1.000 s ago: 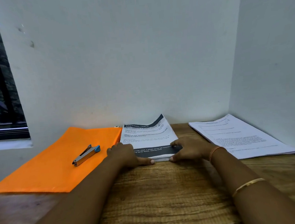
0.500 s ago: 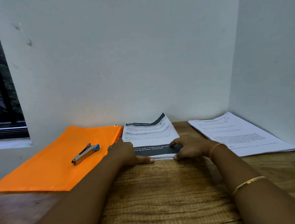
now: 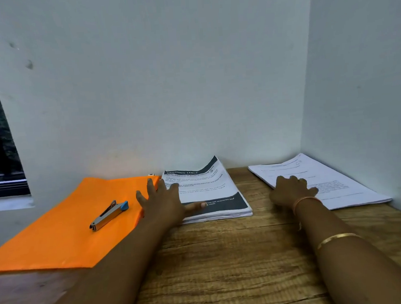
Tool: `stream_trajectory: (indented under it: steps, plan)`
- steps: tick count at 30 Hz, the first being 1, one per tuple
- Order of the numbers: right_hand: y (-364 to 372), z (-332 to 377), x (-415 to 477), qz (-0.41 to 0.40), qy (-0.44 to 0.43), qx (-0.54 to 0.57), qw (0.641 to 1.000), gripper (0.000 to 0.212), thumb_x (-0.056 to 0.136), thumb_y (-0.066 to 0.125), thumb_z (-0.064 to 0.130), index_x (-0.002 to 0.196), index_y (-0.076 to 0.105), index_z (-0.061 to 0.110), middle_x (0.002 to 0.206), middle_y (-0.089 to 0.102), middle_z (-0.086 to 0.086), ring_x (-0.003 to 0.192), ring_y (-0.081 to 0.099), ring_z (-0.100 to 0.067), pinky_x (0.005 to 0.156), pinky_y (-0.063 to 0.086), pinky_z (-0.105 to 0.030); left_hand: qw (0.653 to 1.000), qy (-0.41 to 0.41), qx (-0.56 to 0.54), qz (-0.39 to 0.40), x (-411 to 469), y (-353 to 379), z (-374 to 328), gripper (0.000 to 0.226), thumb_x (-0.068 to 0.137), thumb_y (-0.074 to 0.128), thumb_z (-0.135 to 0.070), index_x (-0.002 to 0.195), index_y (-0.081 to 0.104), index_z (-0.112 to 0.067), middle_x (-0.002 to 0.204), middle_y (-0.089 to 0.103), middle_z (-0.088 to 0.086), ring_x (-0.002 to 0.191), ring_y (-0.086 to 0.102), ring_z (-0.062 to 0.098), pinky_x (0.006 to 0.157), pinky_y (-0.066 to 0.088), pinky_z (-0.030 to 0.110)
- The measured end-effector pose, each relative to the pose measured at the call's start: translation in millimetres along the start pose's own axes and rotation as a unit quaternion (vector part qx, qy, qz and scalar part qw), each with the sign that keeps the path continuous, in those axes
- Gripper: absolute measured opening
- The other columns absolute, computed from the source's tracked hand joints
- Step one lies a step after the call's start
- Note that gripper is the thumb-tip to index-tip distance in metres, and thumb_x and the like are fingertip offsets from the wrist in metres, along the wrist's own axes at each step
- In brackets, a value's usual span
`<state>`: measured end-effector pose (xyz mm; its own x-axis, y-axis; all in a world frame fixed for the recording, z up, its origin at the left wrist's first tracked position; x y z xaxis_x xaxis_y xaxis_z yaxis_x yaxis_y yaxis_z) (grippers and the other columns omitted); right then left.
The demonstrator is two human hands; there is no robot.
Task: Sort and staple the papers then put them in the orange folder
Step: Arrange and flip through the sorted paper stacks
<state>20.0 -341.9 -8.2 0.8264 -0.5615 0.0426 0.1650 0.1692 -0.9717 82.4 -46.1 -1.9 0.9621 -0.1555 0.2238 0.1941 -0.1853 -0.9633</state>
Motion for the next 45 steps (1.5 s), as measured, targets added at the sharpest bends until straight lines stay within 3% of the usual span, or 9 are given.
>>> stream_trajectory:
  steps: [13, 18, 25, 28, 30, 35, 38, 41, 45]
  plan:
    - [-11.7, -11.8, -3.4, -0.069, 0.021, 0.003, 0.997, 0.036, 0.094, 0.04, 0.022, 0.127, 0.052, 0.016, 0.135, 0.048, -0.009, 0.128, 0.036, -0.032, 0.099, 0.034, -0.04, 0.995, 0.032, -0.066, -0.071, 2.2, -9.2, -3.8, 0.064, 0.087, 0.054, -0.054, 0.141, 0.035, -0.027, 0.153, 0.025, 0.004, 0.143, 0.011, 0.029, 0.111, 0.021, 0.047]
    - [-42.1, 13.8, -18.0, -0.165, -0.031, 0.055, 0.984, 0.028, 0.092, 0.043, 0.013, 0.112, 0.061, 0.006, 0.117, 0.062, -0.015, 0.111, 0.054, -0.036, 0.087, 0.045, -0.035, 0.987, 0.136, -0.058, 0.069, -3.8, 19.4, -24.8, 0.042, 0.095, 0.045, -0.041, 0.136, 0.041, -0.037, 0.157, 0.015, -0.001, 0.144, 0.013, 0.027, 0.115, 0.018, 0.052]
    - [-65.4, 72.7, -58.5, -0.239, -0.14, 0.004, 0.961, 0.025, 0.092, 0.042, 0.008, 0.108, 0.062, 0.006, 0.114, 0.063, -0.013, 0.111, 0.052, -0.033, 0.084, 0.04, -0.029, 0.979, 0.14, -0.063, 0.132, -7.8, 28.1, -29.4, 0.037, 0.099, 0.035, -0.035, 0.135, 0.04, -0.038, 0.146, 0.04, -0.006, 0.131, 0.037, 0.022, 0.108, 0.03, 0.052]
    - [-81.3, 97.4, -92.1, -0.319, -0.197, -0.01, 0.927, 0.009, 0.069, 0.07, -0.002, 0.077, 0.065, 0.0, 0.079, 0.067, -0.017, 0.077, 0.063, -0.036, 0.066, 0.044, -0.03, 0.979, 0.139, -0.065, 0.137, -7.5, 29.7, -28.0, 0.036, 0.099, 0.036, -0.036, 0.134, 0.041, -0.039, 0.146, 0.04, -0.006, 0.131, 0.037, 0.022, 0.107, 0.03, 0.052]
    - [-88.2, 105.4, -104.8, -0.351, -0.217, -0.011, 0.911, 0.03, 0.036, 0.082, -0.009, 0.053, 0.058, 0.0, 0.051, 0.058, -0.014, 0.048, 0.058, -0.035, 0.046, 0.043, -0.028, 0.978, 0.135, -0.069, 0.142, -6.4, 30.8, -27.2, 0.036, 0.099, 0.036, -0.037, 0.134, 0.041, -0.04, 0.146, 0.04, -0.005, 0.132, 0.037, 0.023, 0.108, 0.029, 0.053]
    - [-84.5, 115.6, -107.2, -0.319, -0.208, -0.044, 0.924, 0.036, 0.094, 0.04, 0.007, 0.13, 0.045, 0.005, 0.121, 0.056, -0.01, 0.12, 0.045, -0.034, 0.077, 0.043, -0.033, 0.974, 0.136, -0.08, 0.163, -8.1, 31.0, -27.9, 0.037, 0.098, 0.038, -0.037, 0.135, 0.04, -0.039, 0.147, 0.04, -0.003, 0.132, 0.036, 0.022, 0.109, 0.028, 0.051]
    - [-78.2, 136.2, -131.3, -0.333, -0.257, -0.049, 0.906, 0.026, 0.087, 0.052, 0.005, 0.112, 0.059, 0.002, 0.106, 0.061, -0.012, 0.109, 0.053, -0.036, 0.065, 0.042, -0.032, 0.969, 0.135, -0.104, 0.179, -10.3, 30.0, -26.8, 0.037, 0.098, 0.04, -0.038, 0.135, 0.042, -0.037, 0.145, 0.042, -0.002, 0.13, 0.038, 0.021, 0.107, 0.031, 0.037]
    - [-62.1, 157.1, -148.6, -0.29, -0.306, -0.024, 0.906, 0.031, 0.03, 0.086, 0.005, 0.049, 0.062, 0.006, 0.047, 0.055, -0.008, 0.051, 0.058, -0.032, 0.046, 0.025, -0.022, 0.956, 0.099, -0.23, 0.151, -5.8, 22.7, -17.2, 0.039, 0.1, 0.03, -0.044, 0.13, 0.051, -0.03, 0.14, 0.048, 0.0, 0.126, 0.044, 0.019, 0.105, 0.032, 0.031]
    - [-24.7, 174.7, -156.3, -0.206, -0.367, -0.081, 0.903, 0.016, 0.088, 0.057, 0.01, 0.101, 0.066, 0.007, 0.1, 0.067, -0.011, 0.096, 0.061, -0.032, 0.066, 0.038, -0.031, 0.864, -0.007, -0.493, 0.097, -1.7, 9.3, -3.7, 0.06, 0.098, 0.02, -0.055, 0.121, 0.059, -0.017, 0.117, 0.066, 0.009, 0.112, 0.058, 0.022, 0.103, 0.042, 0.04]
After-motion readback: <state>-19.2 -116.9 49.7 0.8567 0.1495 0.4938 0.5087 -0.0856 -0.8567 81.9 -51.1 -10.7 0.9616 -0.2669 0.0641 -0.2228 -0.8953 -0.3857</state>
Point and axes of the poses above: each hand's wrist, its own x-axis towards the middle knuckle, its own y-axis out of the palm, z = x × y, the point moved 9 cm from there along x, towards the middle knuckle
